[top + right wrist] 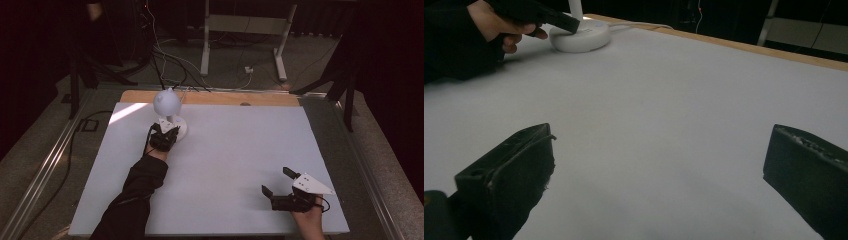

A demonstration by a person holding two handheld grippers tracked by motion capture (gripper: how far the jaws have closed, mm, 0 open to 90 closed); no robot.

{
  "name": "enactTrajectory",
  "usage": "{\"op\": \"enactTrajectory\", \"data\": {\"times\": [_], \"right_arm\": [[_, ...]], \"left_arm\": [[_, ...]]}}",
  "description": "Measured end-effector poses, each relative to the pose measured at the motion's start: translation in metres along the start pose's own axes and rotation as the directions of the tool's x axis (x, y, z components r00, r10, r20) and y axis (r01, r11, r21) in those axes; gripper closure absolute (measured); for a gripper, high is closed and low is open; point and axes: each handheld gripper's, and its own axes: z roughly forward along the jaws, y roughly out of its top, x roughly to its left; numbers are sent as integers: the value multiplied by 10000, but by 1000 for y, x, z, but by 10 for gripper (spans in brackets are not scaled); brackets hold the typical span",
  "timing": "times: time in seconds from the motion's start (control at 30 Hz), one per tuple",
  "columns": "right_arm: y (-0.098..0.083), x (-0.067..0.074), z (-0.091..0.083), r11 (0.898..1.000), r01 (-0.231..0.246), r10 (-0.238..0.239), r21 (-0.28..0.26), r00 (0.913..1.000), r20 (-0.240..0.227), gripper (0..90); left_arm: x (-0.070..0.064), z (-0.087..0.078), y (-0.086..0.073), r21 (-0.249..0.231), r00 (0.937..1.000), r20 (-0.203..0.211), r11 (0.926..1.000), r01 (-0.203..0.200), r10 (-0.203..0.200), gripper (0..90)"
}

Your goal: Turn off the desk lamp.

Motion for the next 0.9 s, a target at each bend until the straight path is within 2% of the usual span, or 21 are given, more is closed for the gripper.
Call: {"op": "enactTrajectory", "data": {"times": [0.3,0.37,0.43,0.53,0.57,0.6,0.73,0.77,0.9], "right_arm": [[0,0,0,10000,-10,10,-23,10000,-24,0],[0,0,0,10000,-36,36,-32,10000,-23,0],[0,-1,0,10000,-35,35,-44,10000,-19,0],[0,0,0,10000,-31,31,-20,10000,-33,0],[0,0,0,10000,-31,31,-20,10000,-33,0],[0,0,1,10000,-5,5,-23,10000,-40,0],[0,0,0,10000,-27,27,-18,10000,-33,0],[0,-1,0,10000,-30,30,-19,10000,-30,0],[0,-1,0,10000,-33,33,-20,10000,-33,0]], "left_arm": [[-2,-10,9,-192,9996,102,9995,265,-263,891],[-3,-12,10,-186,9995,72,9994,298,-297,850],[-4,-13,11,-119,9994,25,9993,342,-341,849],[-6,-15,10,-99,9991,-184,9992,381,-383,766],[-6,-15,10,-65,9991,-143,9992,389,-390,766],[-7,-15,10,-41,9990,-93,9990,438,-438,696],[-7,-17,12,73,9981,123,9982,602,-602,643],[-8,-17,12,102,9977,148,9978,655,-656,575],[-11,-20,14,247,9970,318,9972,701,-709,479]]}}
